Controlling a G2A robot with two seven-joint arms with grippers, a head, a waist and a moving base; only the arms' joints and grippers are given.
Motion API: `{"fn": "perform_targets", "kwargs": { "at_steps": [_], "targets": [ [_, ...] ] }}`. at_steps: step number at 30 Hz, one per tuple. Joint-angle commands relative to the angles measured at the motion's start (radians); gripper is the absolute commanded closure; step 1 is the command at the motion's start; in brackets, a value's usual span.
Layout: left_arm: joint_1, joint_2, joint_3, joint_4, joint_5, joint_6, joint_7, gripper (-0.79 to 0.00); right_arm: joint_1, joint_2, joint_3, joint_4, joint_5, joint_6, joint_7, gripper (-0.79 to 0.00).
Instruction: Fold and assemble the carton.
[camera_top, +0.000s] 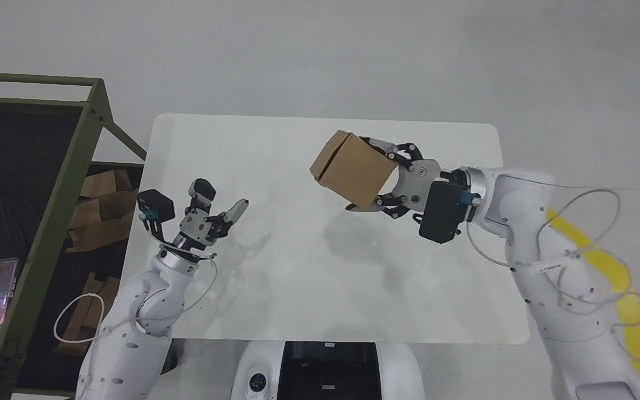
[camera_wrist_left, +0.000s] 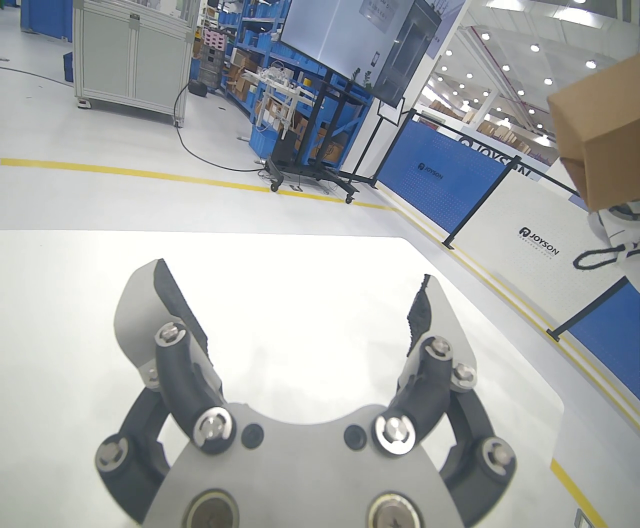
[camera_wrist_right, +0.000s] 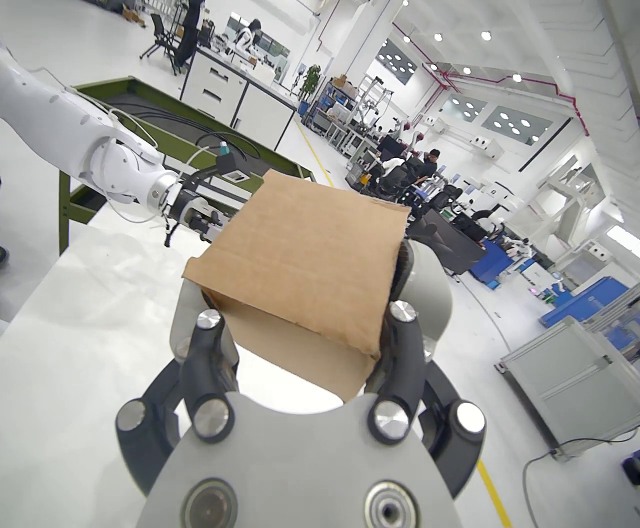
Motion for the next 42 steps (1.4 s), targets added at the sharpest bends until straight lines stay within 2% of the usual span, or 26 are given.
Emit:
{"fn": "perform_targets", "kwargs": {
  "at_steps": [1, 10, 28, 35, 42],
  "targets": [
    [0.012, 0.0, 0.0, -0.004, 0.005, -0.007, 0.005, -0.785, 0.007, 0.004, 0.021, -0.029, 0.005, -0.003, 0.026, 0.0],
    [0.049, 0.001, -0.036, 0.003, -0.018, -0.047, 0.038, -0.785, 0.02, 0.02, 0.123, -0.116, 0.046, -0.001, 0.082, 0.0],
    [0.05, 0.002, -0.04, 0.004, -0.022, -0.052, 0.035, -0.785, 0.067, 0.05, 0.251, -0.256, 0.054, -0.006, 0.273, 0.0],
    [0.05, 0.002, -0.04, 0.004, -0.022, -0.052, 0.035, -0.785, 0.059, 0.057, 0.276, -0.279, 0.072, 0.025, 0.276, 0.0],
    [0.05, 0.002, -0.04, 0.004, -0.022, -0.052, 0.035, -0.785, 0.027, 0.054, 0.271, -0.228, 0.238, 0.072, 0.161, 0.0]
  ]
}}
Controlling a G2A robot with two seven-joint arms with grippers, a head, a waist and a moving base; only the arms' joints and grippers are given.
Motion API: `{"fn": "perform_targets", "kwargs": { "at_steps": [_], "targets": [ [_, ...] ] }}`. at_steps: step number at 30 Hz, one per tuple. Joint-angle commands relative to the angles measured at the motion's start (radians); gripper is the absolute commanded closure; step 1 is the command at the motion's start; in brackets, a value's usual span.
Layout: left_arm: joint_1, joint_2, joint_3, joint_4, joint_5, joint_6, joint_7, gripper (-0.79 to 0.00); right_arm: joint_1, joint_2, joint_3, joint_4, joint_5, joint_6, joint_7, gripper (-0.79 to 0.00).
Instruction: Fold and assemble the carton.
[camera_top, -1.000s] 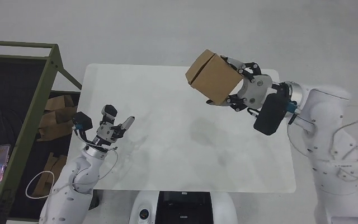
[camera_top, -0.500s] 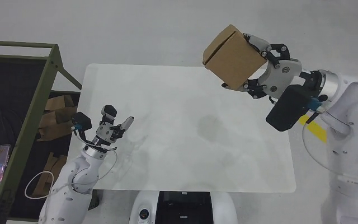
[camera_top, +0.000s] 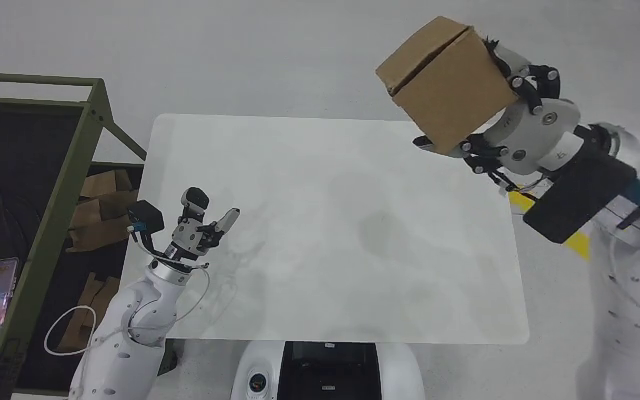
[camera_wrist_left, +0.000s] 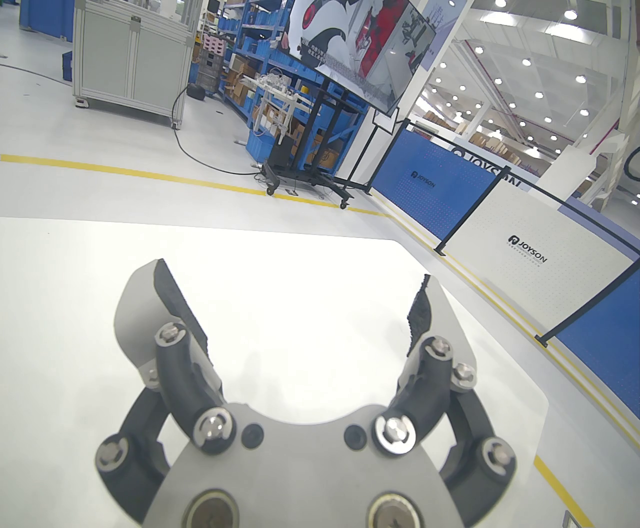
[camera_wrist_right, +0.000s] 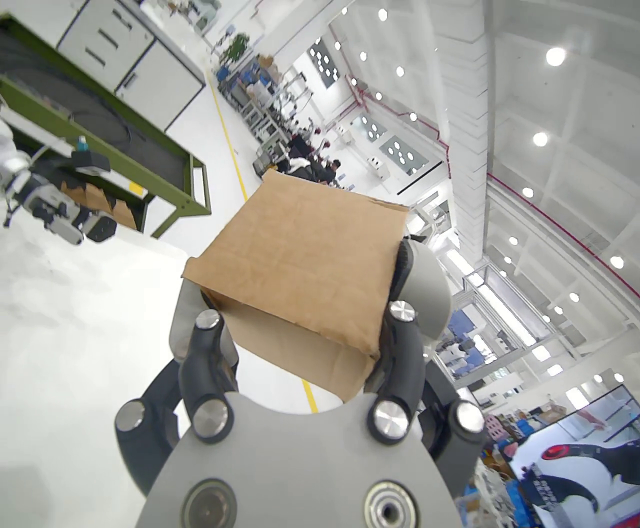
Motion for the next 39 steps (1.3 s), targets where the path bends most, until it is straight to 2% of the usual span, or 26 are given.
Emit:
{"fn": "perform_targets", "kwargs": {
  "at_steps": [1, 7, 9, 20, 24, 29, 39],
  "targets": [
    [0.0, 0.0, 0.0, 0.0, 0.0, 0.0, 0.0, -0.785, -0.009, -0.001, -0.006, 0.022, 0.055, -0.002, -0.022, 0.0],
    [0.0, 0.0, 0.0, 0.0, 0.0, 0.0, 0.0, -0.785, -0.04, -0.002, -0.037, 0.067, 0.19, -0.022, -0.009, 0.0],
    [0.0, 0.0, 0.0, 0.0, 0.0, 0.0, 0.0, -0.785, -0.043, 0.0, -0.044, 0.071, 0.199, -0.042, 0.039, 0.0],
    [0.0, 0.0, 0.0, 0.0, 0.0, 0.0, 0.0, -0.785, -0.043, 0.0, -0.044, 0.071, 0.199, -0.042, 0.039, 0.0],
    [0.0, 0.0, 0.0, 0.0, 0.0, 0.0, 0.0, -0.785, -0.066, -0.002, -0.061, 0.074, 0.228, -0.012, 0.06, 0.0],
    [0.0, 0.0, 0.0, 0.0, 0.0, 0.0, 0.0, -0.785, -0.085, -0.006, -0.087, 0.11, 0.364, 0.019, 0.074, 0.0],
    [0.0, 0.0, 0.0, 0.0, 0.0, 0.0, 0.0, -0.785, -0.091, -0.011, -0.139, 0.164, 0.648, -0.02, 0.133, 0.0]
  ]
}}
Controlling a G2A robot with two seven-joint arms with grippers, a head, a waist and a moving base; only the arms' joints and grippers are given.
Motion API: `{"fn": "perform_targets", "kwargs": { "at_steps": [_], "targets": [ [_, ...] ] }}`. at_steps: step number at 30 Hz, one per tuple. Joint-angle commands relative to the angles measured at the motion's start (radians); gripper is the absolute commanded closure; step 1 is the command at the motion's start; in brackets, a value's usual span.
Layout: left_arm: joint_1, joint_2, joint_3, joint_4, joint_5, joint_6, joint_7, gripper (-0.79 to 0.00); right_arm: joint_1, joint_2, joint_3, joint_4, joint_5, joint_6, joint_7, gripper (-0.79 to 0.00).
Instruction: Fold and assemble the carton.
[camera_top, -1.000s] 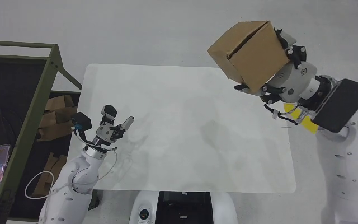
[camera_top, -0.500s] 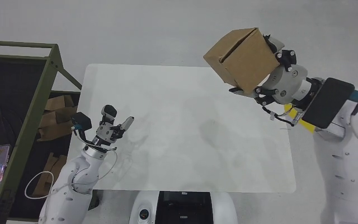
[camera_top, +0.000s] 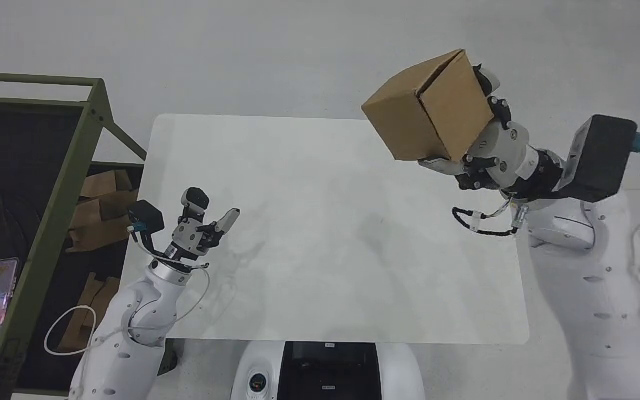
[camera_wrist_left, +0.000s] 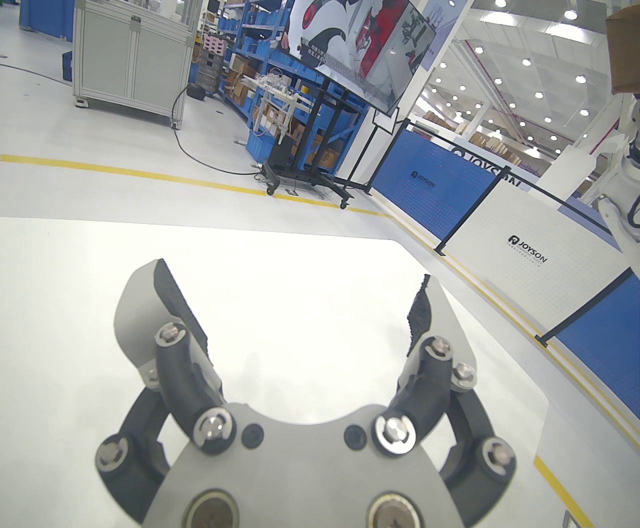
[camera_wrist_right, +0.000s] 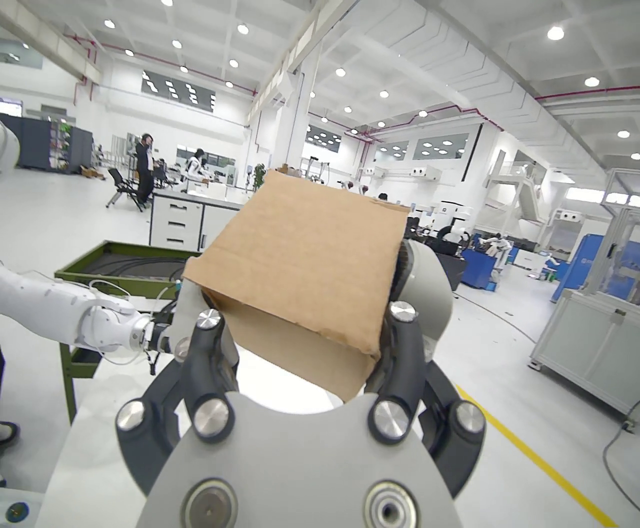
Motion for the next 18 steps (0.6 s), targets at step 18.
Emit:
{"fn": "perform_targets", "kwargs": {
  "at_steps": [18],
  "targets": [
    [0.0, 0.0, 0.0, 0.0, 0.0, 0.0, 0.0, -0.785, 0.059, -0.017, -0.107, 0.097, 0.364, -0.07, 0.1, 0.0]
  ]
}}
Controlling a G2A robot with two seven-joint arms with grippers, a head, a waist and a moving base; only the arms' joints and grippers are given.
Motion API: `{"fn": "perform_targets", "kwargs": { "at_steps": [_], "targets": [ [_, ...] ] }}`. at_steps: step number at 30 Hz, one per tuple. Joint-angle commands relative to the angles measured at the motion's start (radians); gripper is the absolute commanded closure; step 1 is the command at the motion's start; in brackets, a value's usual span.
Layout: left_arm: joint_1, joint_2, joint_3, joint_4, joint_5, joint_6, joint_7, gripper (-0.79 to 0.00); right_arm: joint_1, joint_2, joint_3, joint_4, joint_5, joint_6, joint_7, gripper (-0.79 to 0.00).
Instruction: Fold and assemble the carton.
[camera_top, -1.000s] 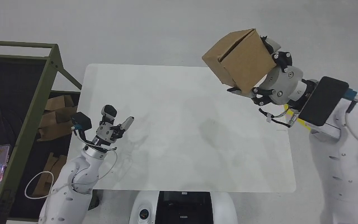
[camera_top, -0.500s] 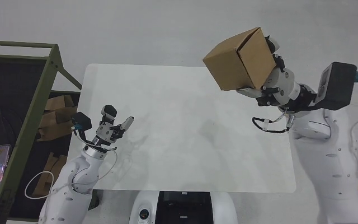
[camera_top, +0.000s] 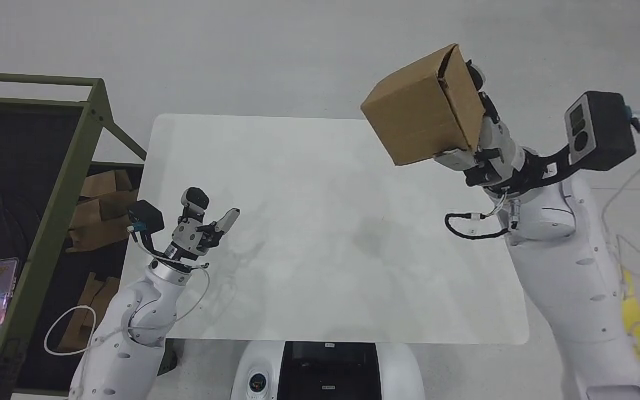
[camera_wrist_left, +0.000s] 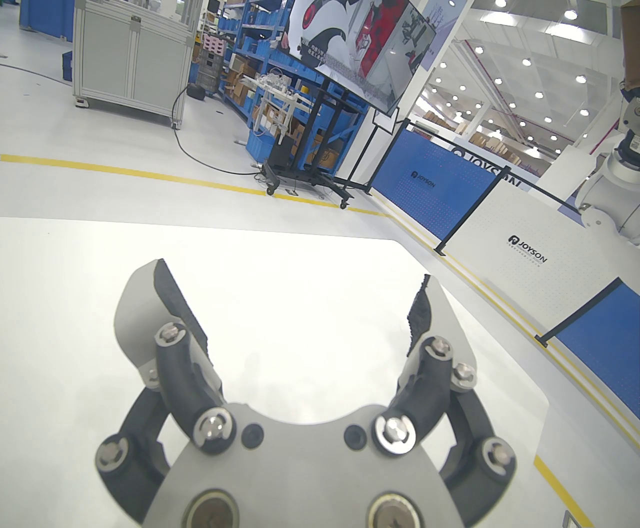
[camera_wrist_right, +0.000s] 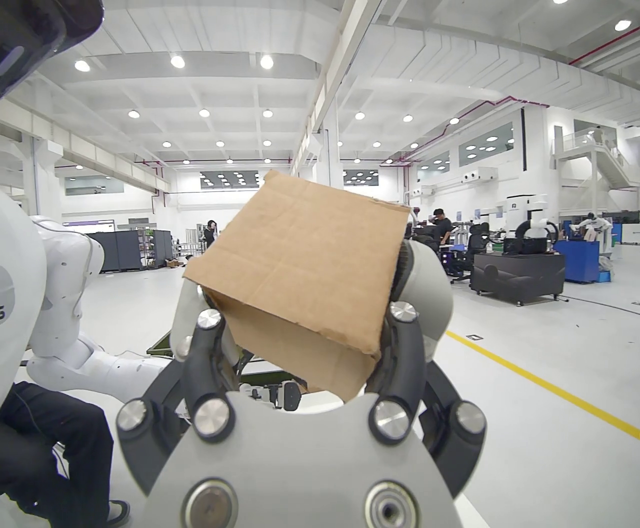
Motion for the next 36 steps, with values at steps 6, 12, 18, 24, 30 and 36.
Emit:
{"fn": "perform_targets", "kwargs": {
  "at_steps": [6, 12, 18, 24, 30, 36],
  "targets": [
    [0.0, 0.0, 0.0, 0.0, 0.0, 0.0, 0.0, -0.785, -0.001, -0.003, 0.007, 0.011, 0.006, -0.015, 0.024, 0.0],
    [0.0, 0.0, 0.0, 0.0, 0.0, 0.0, 0.0, -0.785, -0.014, -0.002, 0.028, 0.006, -0.048, -0.052, 0.045, 0.0],
    [0.0, 0.0, 0.0, 0.0, 0.0, 0.0, 0.0, -0.785, -0.026, 0.002, 0.038, -0.033, -0.174, -0.054, 0.076, 0.0],
    [0.0, 0.0, 0.0, 0.0, 0.0, 0.0, 0.0, -0.785, -0.044, 0.019, -0.01, -0.05, -0.297, -0.054, 0.109, 0.0],
    [0.0, 0.0, 0.0, 0.0, 0.0, 0.0, 0.0, -0.785, -0.06, 0.059, -0.111, -0.044, -0.382, -0.054, 0.116, 0.0],
    [0.0, 0.0, 0.0, 0.0, 0.0, 0.0, 0.0, -0.785, -0.044, 0.111, -0.245, 0.012, -0.442, -0.054, 0.066, 0.0]
  ]
}}
